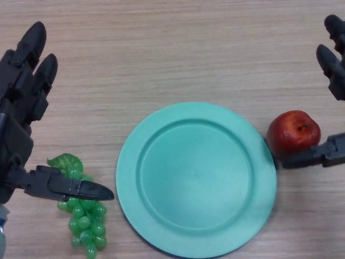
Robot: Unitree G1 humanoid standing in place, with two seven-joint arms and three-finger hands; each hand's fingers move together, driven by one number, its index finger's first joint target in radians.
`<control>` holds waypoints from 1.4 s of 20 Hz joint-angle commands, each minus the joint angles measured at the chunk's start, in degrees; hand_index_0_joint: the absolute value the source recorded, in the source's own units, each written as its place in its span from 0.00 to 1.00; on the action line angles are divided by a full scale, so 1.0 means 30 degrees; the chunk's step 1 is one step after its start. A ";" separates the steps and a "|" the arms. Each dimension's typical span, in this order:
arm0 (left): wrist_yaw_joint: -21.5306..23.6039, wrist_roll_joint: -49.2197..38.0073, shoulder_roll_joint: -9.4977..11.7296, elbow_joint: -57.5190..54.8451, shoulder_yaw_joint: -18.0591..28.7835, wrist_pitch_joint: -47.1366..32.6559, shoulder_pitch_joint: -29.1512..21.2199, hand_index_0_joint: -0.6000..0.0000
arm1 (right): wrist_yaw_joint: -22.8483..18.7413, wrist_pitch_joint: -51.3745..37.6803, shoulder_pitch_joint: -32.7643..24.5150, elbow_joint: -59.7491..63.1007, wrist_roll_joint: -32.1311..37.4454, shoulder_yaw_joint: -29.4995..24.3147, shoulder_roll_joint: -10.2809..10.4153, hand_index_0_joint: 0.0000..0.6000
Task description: Pick up the red apple and place it on the plate
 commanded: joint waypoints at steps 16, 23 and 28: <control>0.1529 0.2173 -0.0028 -0.0312 0.1763 -0.5136 0.0516 1.00 | 0.1256 -0.7211 -0.3830 1.1763 -0.1000 -0.0153 -0.1860 1.00; 0.1579 0.2304 -0.0246 -0.0505 0.1691 -0.5344 0.0898 1.00 | 0.0680 0.2038 -0.1681 0.1652 0.3696 -0.1028 -0.1390 1.00; 0.1648 0.2370 -0.0206 -0.0844 0.1295 -0.4745 0.0775 1.00 | 0.0412 0.2537 0.0531 -0.4754 0.1082 0.0963 0.0225 1.00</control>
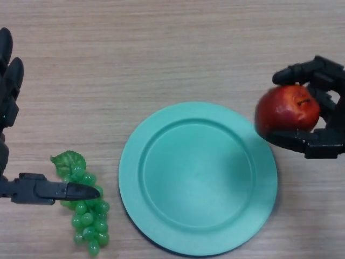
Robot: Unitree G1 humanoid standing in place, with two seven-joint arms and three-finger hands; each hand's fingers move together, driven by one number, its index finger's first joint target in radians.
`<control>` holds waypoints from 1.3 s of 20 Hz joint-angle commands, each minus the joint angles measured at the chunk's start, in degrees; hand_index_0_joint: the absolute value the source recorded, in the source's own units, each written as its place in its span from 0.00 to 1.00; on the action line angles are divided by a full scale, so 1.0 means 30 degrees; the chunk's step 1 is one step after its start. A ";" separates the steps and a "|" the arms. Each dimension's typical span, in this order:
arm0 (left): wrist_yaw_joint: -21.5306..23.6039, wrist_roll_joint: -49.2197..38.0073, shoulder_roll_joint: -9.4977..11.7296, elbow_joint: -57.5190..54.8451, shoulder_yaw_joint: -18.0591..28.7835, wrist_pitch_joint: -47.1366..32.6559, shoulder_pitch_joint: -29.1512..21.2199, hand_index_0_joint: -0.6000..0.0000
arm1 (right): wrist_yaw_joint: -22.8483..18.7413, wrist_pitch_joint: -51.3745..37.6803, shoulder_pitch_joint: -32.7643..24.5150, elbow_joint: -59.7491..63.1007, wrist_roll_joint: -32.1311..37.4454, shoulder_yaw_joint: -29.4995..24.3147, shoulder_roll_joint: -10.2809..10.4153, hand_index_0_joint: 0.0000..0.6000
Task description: Pick up the red apple and place it on the plate
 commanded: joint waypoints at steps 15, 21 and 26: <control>0.0248 -0.0419 0.0810 -0.1670 0.0281 -0.1556 -0.0807 1.00 | -0.4964 -0.8284 0.2338 0.2502 -1.0528 0.5526 0.2401 0.83; 0.0303 -0.0553 0.0855 -0.1533 0.0646 -0.1583 -0.0822 1.00 | -0.3968 -0.1551 0.0931 -0.4171 -0.7802 0.4719 0.2402 0.00; 0.0370 -0.0447 0.0907 -0.1624 0.0605 -0.1106 -0.0951 1.00 | -0.2015 0.3614 -0.0670 -1.0656 -0.2165 -0.0799 0.0995 0.00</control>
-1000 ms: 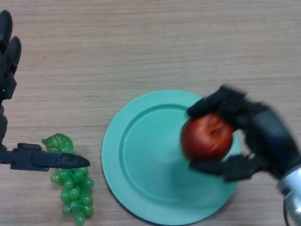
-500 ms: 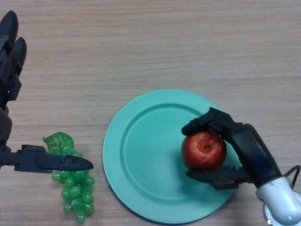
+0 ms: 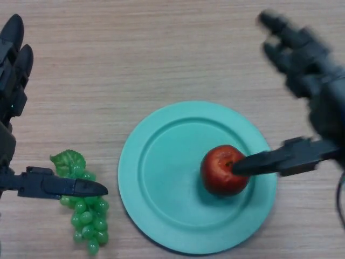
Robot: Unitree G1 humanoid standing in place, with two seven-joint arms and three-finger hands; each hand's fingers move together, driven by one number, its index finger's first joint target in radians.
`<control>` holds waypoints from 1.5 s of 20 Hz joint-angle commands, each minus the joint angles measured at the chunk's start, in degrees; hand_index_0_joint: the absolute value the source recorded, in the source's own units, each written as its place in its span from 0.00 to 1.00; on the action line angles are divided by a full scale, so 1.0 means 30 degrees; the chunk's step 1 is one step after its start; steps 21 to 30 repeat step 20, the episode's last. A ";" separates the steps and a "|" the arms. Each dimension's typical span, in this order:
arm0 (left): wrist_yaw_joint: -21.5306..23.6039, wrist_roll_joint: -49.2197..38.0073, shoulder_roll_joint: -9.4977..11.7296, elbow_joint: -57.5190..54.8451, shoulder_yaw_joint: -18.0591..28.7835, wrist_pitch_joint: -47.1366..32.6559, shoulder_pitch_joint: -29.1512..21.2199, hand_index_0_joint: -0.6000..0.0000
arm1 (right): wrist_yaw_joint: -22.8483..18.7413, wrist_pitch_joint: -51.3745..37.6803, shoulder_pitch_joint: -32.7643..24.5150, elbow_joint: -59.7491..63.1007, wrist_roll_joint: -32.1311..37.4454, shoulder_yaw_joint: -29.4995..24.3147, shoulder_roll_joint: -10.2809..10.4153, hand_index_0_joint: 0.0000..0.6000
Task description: Pick up the red apple and place it on the plate
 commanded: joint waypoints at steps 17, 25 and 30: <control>0.0024 -0.0543 0.0984 -0.0270 0.0667 -0.1211 -0.1194 1.00 | -0.1525 -0.5149 0.3700 -0.1393 0.3159 -0.1834 -0.0238 0.00; 0.0161 0.0682 0.1164 -0.0308 0.0557 -0.1506 -0.1491 1.00 | -0.1327 -0.4231 0.3257 -0.1815 0.4603 -0.3146 -0.0612 0.00; 0.0161 0.0682 0.1164 -0.0308 0.0557 -0.1506 -0.1491 1.00 | -0.1327 -0.4231 0.3257 -0.1815 0.4603 -0.3146 -0.0612 0.00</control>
